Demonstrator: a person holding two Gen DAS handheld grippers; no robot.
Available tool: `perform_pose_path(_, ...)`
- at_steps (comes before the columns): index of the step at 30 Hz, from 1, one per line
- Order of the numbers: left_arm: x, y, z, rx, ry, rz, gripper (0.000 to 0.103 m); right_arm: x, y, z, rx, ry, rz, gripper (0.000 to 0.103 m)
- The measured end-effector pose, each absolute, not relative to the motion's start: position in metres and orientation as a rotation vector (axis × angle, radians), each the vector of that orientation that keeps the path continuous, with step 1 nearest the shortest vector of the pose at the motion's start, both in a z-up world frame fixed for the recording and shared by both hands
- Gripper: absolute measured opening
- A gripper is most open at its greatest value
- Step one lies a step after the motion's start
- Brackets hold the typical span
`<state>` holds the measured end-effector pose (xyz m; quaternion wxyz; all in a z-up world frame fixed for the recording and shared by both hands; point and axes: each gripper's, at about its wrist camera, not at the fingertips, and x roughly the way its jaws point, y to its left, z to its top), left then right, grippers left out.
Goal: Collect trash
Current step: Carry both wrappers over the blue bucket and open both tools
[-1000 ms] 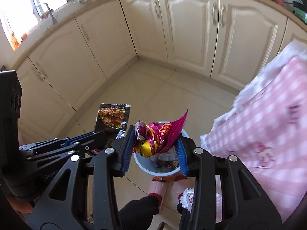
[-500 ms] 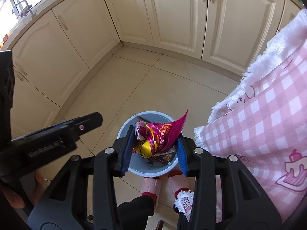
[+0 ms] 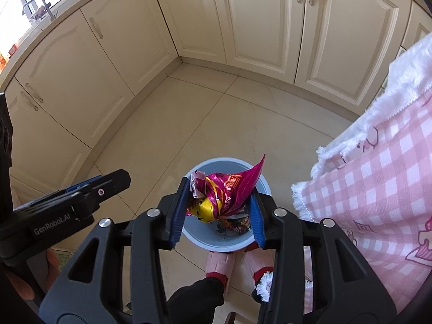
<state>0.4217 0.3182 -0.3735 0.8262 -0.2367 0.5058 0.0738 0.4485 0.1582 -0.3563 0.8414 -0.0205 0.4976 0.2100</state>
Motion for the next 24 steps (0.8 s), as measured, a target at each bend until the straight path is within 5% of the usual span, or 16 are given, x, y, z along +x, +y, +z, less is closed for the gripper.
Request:
perform_pose_path(9, 0.411, 0.327, -0.351, -0.524, 1.016, 0.180, 0.049, 0.451, 0.169, -0.334, -0.032, 0.986, 0.467, 0.042)
perform_pose_path(12, 0.406, 0.329, -0.342, -0.536, 0.998, 0.181, 0.049, 0.451, 0.169, -0.325, -0.022, 0.945, 0.457, 0.062)
perform_pose_path(24, 0.380, 0.317, -0.282, -0.522, 0.911, 0.169, 0.050, 0.426, 0.151, -0.267, 0.001, 0.842, 0.469, 0.062)
